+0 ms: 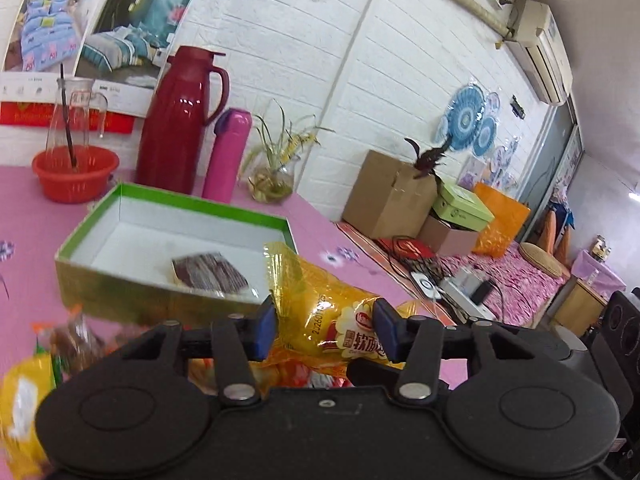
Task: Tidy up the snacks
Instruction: 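Lower the yellow bread bag into the box and open the right gripper, then move the right gripper to the red chip bag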
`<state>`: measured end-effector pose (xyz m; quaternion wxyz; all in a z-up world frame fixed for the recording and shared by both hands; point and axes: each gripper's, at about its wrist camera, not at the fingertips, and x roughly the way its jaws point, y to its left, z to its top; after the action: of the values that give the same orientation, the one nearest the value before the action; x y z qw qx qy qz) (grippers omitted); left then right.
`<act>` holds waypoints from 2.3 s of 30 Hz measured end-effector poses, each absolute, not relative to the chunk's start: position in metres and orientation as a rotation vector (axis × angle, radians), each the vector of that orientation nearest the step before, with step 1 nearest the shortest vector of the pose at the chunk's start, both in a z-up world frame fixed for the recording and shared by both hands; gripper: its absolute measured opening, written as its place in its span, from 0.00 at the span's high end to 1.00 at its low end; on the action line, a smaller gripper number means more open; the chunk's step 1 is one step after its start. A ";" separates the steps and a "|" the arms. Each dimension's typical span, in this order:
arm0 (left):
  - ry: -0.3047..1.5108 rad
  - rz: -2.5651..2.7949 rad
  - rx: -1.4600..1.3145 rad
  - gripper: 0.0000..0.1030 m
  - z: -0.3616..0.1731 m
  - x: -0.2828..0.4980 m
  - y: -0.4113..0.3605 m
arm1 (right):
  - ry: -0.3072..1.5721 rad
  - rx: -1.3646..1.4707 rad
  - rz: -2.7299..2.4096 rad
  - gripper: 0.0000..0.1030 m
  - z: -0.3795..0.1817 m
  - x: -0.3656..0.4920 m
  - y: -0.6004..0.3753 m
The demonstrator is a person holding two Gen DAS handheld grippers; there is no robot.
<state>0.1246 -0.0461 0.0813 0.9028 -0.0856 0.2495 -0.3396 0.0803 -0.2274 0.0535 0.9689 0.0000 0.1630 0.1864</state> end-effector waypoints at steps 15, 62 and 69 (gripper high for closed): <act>0.575 -0.636 -0.206 0.64 0.054 0.247 -0.048 | 0.397 -0.004 0.395 0.26 0.029 0.197 -0.233; 0.598 -0.457 -0.171 0.00 0.031 0.074 -0.015 | 0.433 0.049 0.275 0.00 0.013 0.044 -0.234; 0.604 -0.473 -0.188 0.00 0.024 0.073 -0.012 | 0.524 0.231 0.239 0.00 0.001 0.068 -0.237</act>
<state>0.0734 -0.0119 0.0244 0.9231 -0.0913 0.2940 -0.2304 0.0676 -0.2371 0.0012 0.9522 0.1138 0.2578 0.1178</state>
